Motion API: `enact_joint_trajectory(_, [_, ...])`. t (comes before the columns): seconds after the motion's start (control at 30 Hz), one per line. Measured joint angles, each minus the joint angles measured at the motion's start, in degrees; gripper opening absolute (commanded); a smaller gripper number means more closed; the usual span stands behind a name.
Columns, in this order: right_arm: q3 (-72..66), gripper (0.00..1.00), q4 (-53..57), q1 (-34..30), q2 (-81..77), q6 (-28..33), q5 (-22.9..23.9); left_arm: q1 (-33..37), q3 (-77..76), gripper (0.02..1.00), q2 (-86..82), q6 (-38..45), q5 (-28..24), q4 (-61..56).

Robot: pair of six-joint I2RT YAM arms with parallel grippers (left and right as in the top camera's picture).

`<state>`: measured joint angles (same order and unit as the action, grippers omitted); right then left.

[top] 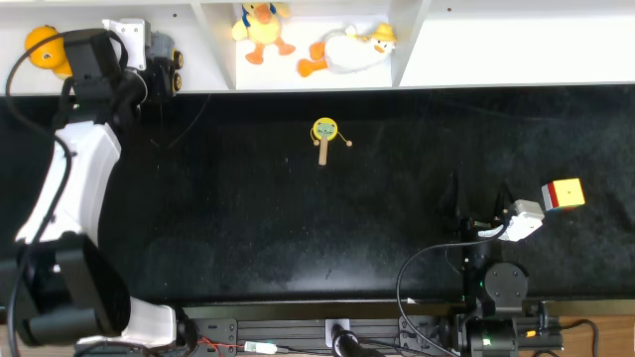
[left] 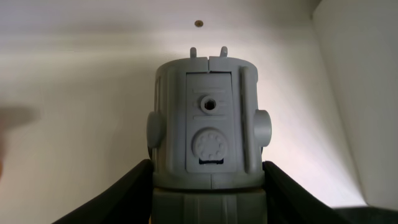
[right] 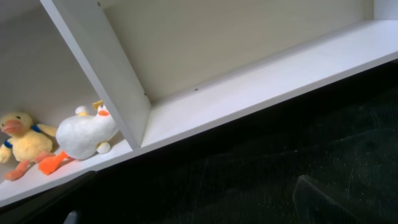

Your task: Store Toys

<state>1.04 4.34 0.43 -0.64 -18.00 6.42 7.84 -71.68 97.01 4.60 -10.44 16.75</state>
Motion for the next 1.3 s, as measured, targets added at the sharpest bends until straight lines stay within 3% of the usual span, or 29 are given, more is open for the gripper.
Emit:
enact_joint_trajectory(0.07, [0.0,0.996,0.0,0.0,0.0,0.0,-0.02,0.0,-0.74,0.393,1.53,0.0,-0.04,-0.35])
enact_joint_trajectory(0.33, [0.0,0.996,-0.02,0.0,0.0,-0.02,-0.02,-0.48,-1.7,0.991,3.3,0.02,-0.24,-1.66])
enact_joint_trajectory(0.73, [0.0,0.993,0.0,0.0,0.0,0.0,-0.04,-0.63,-0.2,0.998,-0.66,0.07,0.0,3.45])
enact_joint_trajectory(1.3, [0.0,0.996,0.02,0.0,0.0,0.0,-0.02,-0.63,26.99,0.998,-35.47,0.17,-0.17,7.63])
